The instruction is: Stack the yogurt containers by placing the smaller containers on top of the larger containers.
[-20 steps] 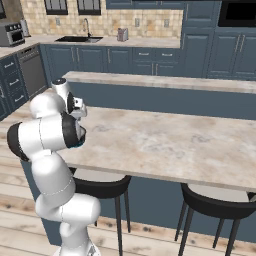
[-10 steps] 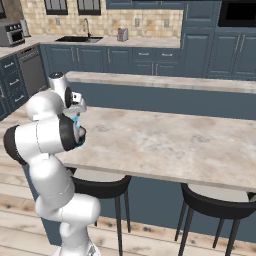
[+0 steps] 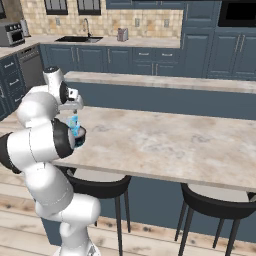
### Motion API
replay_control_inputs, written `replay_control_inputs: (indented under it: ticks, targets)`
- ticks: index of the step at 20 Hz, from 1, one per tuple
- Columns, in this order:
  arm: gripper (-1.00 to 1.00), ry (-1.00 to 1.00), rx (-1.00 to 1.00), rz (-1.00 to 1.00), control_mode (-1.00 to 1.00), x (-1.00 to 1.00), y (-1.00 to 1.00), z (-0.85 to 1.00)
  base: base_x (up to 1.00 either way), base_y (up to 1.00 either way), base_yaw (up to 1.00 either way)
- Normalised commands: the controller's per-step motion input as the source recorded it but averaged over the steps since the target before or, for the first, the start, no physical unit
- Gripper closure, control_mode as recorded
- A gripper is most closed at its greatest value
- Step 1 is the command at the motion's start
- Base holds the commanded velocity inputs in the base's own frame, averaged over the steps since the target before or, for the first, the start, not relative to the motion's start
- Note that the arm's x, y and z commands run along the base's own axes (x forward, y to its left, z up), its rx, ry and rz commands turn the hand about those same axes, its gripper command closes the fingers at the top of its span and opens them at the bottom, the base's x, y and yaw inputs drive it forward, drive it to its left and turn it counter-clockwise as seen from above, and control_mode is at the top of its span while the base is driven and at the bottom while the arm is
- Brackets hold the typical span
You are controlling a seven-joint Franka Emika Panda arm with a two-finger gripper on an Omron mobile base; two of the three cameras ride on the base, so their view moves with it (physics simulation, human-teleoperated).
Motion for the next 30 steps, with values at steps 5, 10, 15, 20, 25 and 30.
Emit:
replay_control_inputs:
  ticks: [5,10,15,20,25,30]
  targets:
    - [-1.00,0.00,0.01,0.00,-1.00,-0.32,-0.13,0.14,0.00,0.00,0.00]
    - [-1.00,0.00,0.00,0.00,-1.00,-0.36,-0.13,0.13,0.00,0.00,0.00]
    - [-1.00,0.00,0.00,0.00,-1.00,-0.39,-0.13,0.12,0.00,0.00,0.00]
    - [-1.00,0.00,0.00,0.00,-1.00,-0.39,-0.14,0.12,0.00,0.00,0.00]
    - [-1.00,0.00,0.00,0.00,-1.00,-0.35,-0.12,0.14,0.00,0.00,0.00]
    - [-1.00,0.00,0.00,0.00,-1.00,-0.35,-0.15,0.14,0.00,0.00,0.00]
